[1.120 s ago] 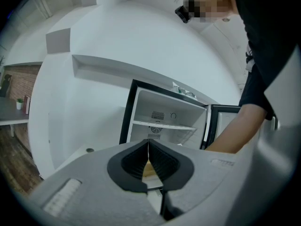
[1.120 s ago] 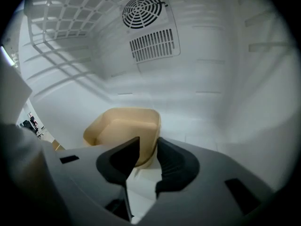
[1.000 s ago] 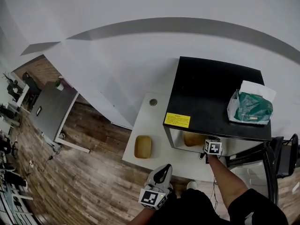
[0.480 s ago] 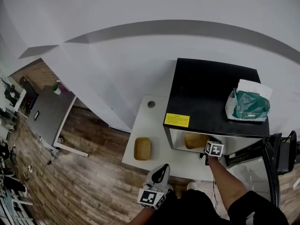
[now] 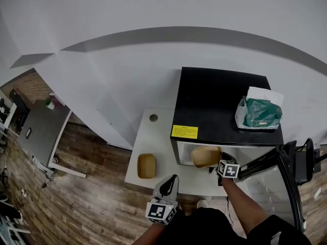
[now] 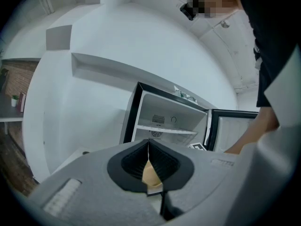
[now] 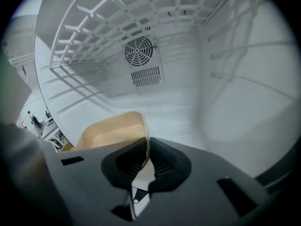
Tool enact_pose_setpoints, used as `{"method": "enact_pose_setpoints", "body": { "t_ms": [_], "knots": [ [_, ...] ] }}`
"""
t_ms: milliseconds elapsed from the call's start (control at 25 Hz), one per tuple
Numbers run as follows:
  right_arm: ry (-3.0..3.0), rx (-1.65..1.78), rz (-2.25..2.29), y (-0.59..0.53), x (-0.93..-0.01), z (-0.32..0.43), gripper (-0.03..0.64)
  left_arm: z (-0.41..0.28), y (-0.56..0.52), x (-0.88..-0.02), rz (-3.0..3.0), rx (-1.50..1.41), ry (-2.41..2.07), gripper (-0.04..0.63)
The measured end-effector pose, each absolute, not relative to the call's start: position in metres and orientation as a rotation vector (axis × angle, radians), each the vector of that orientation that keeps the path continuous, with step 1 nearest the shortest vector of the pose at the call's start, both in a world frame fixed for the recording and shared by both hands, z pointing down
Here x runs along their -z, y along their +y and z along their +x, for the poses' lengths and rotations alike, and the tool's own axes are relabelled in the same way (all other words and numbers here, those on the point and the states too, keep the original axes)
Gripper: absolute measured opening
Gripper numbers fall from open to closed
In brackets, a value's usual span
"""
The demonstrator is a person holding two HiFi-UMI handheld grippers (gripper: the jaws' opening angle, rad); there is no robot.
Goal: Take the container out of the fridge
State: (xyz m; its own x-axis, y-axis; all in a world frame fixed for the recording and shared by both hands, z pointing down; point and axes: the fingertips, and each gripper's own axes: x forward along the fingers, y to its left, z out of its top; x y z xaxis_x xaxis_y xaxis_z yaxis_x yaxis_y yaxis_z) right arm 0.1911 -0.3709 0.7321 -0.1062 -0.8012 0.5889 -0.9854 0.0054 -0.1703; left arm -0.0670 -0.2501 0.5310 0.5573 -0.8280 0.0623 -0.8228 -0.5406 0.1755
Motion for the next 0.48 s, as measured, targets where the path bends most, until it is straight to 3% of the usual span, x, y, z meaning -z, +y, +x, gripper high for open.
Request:
{"method": "enact_pose_setpoints", "body": {
  "t_ms": [480],
  "knots": [
    [-2.024,-0.795,1.946,-0.287,-0.654,0.188,0.021,-0.053,-0.275,-0.515,2.67,0.084,-1.314,0.017]
  ]
}}
